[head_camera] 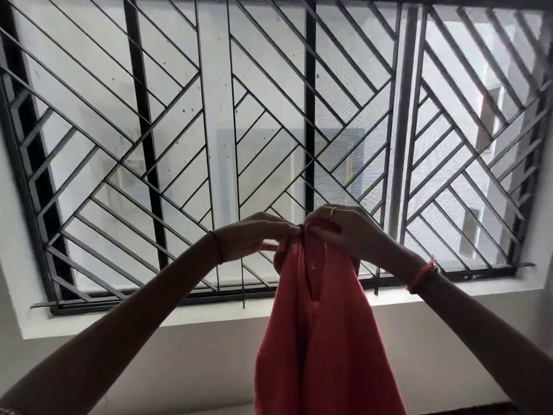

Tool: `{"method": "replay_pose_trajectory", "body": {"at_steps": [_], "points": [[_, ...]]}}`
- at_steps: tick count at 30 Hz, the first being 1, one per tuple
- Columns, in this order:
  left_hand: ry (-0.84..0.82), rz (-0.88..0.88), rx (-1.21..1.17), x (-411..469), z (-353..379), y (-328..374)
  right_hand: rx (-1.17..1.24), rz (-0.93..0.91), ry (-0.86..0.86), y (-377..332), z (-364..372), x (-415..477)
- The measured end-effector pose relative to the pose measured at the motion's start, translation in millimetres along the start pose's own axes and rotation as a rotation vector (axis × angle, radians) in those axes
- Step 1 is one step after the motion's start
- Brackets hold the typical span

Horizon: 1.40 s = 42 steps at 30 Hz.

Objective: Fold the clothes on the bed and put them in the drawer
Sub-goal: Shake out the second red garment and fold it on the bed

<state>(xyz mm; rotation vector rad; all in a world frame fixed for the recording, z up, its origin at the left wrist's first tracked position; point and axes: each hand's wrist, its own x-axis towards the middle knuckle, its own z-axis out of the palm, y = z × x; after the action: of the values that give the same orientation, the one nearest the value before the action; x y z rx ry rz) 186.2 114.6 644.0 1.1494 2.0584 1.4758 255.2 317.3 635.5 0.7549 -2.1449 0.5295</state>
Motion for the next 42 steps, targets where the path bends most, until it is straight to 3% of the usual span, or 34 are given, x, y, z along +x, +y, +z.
{"method": "replay_pose_trajectory", "body": {"at_steps": [9,14,18,25,29,36,42], "points": [[0.134,-0.154,-0.334,1.8,17.0,-8.3,-0.011,0.006,-0.091,-0.6,1.6,0.2],[0.156,-0.099,-0.324,1.7,21.3,-11.5,-0.009,0.048,-0.089,3.9,2.0,0.6],[0.164,-0.001,-0.062,-0.1,23.9,-9.9,0.014,0.124,-0.080,12.5,0.3,0.2],[0.521,0.114,0.390,10.7,31.9,-14.4,0.081,0.215,-0.077,16.2,8.7,0.4],[0.585,0.119,0.679,10.4,33.2,-13.0,0.089,0.243,-0.069,17.2,12.8,0.7],[0.638,0.256,0.810,12.4,28.9,-17.8,0.086,0.258,-0.083,18.6,14.9,2.8],[0.695,0.266,0.900,18.4,29.4,-24.6,0.034,0.266,-0.101,19.3,13.3,7.3]]}}
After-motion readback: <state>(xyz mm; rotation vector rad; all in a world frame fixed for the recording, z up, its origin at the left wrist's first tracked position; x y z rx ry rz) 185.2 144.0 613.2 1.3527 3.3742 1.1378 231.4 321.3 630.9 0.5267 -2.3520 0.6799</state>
